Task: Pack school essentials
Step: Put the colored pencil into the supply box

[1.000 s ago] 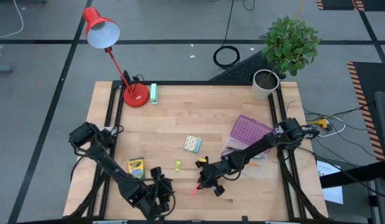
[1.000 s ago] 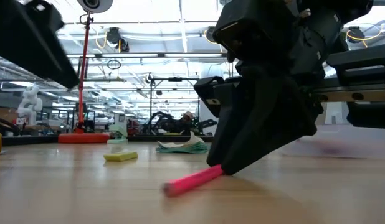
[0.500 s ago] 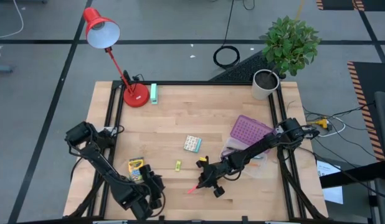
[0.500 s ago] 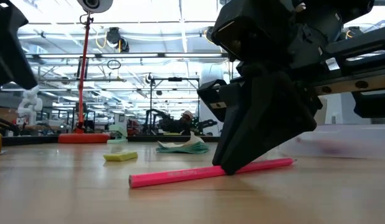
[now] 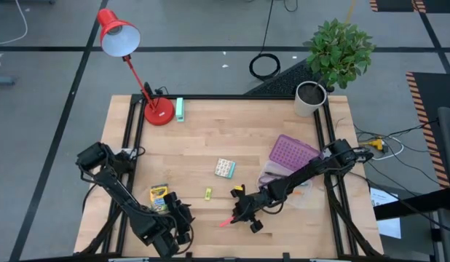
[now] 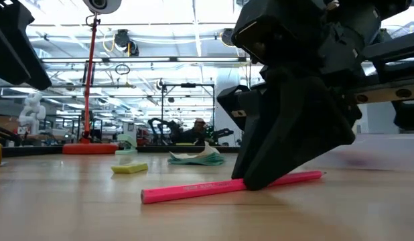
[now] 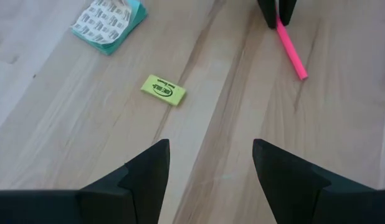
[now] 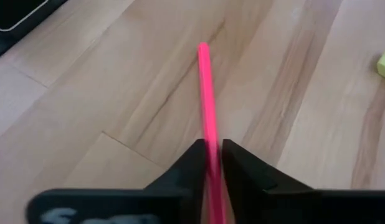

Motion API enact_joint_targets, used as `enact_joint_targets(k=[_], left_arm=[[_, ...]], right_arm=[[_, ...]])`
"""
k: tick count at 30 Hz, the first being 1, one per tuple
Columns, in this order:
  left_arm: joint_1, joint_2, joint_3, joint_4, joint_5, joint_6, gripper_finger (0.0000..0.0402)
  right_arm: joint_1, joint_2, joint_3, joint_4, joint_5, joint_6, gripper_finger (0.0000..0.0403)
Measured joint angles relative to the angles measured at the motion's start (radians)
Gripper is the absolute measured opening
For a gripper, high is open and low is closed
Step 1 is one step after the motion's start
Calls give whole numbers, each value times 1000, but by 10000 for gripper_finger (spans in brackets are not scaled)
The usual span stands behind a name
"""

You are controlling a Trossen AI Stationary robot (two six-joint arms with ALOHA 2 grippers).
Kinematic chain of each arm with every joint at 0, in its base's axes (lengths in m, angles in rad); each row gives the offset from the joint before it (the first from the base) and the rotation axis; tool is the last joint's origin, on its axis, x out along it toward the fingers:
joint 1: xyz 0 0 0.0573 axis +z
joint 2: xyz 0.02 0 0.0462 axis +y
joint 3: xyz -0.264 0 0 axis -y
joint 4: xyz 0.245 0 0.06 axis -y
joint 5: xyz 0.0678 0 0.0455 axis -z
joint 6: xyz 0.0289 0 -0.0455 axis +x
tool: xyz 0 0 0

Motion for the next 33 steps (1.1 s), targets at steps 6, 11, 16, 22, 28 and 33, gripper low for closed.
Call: enact_joint_targets(k=[6, 11, 16, 22, 28, 33], left_arm=[[1, 0, 0, 9, -15, 0, 234], [1, 0, 0, 46, -23, 32, 234], [2, 0, 0, 75, -41, 64, 234], [2, 0, 0, 76, -41, 69, 234], [2, 0, 0, 76, -48, 69, 234], [2, 0, 0, 77, -49, 69, 234]], right_arm=[[-4, -1, -6, -35, 3, 41, 109], [-5, -1, -24, 0, -2, 37, 88], [-5, -1, -24, -7, -5, 34, 34], [-5, -1, -24, -6, -6, 33, 9], [-5, -1, -26, 14, -6, 33, 15], [-5, -20, -27, 18, -6, 40, 15]])
